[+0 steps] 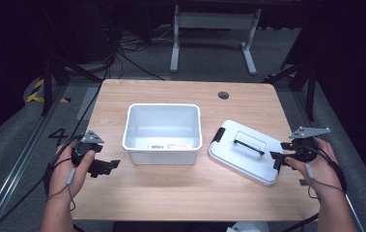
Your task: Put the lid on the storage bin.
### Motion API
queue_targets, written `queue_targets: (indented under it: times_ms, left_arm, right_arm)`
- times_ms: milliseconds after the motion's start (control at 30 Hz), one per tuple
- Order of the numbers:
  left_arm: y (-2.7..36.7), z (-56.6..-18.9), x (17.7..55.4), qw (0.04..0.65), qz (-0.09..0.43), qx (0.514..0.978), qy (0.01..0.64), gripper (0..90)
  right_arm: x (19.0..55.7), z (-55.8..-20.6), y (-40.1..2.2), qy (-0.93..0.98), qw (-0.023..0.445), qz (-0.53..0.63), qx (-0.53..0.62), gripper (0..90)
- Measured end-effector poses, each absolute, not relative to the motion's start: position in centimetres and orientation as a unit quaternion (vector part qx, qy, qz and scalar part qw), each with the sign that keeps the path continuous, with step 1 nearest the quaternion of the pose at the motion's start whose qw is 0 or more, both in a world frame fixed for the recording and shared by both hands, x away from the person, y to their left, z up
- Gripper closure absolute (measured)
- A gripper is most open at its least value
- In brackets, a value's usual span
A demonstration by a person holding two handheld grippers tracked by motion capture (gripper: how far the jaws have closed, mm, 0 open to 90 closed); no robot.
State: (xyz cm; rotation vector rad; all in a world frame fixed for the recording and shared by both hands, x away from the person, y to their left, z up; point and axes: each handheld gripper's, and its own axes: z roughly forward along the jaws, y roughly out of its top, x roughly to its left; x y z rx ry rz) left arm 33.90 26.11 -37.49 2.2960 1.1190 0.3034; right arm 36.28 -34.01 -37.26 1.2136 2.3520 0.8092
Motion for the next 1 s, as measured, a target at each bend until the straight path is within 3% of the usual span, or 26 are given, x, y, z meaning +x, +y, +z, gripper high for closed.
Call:
queue_targets:
  times_ms: [367, 733, 1000]
  left_arm:
    - [26.2, -37.1, 33.2, 0.263, 0.108, 0.871, 0.400, 16.6]
    - [26.2, -37.2, 33.0, 0.258, 0.103, 0.875, 0.397, 17.0]
    - [26.5, -37.3, 33.0, 0.252, 0.107, 0.877, 0.395, 17.3]
  right_arm:
    - [36.8, -36.8, -32.9, 0.840, 0.186, 0.292, 0.418, 43.1]
    - [39.2, -34.5, -28.5, 0.880, 0.177, 0.255, 0.359, 40.5]
    - [41.1, -34.8, -26.3, 0.904, 0.156, 0.202, 0.343, 39.8]
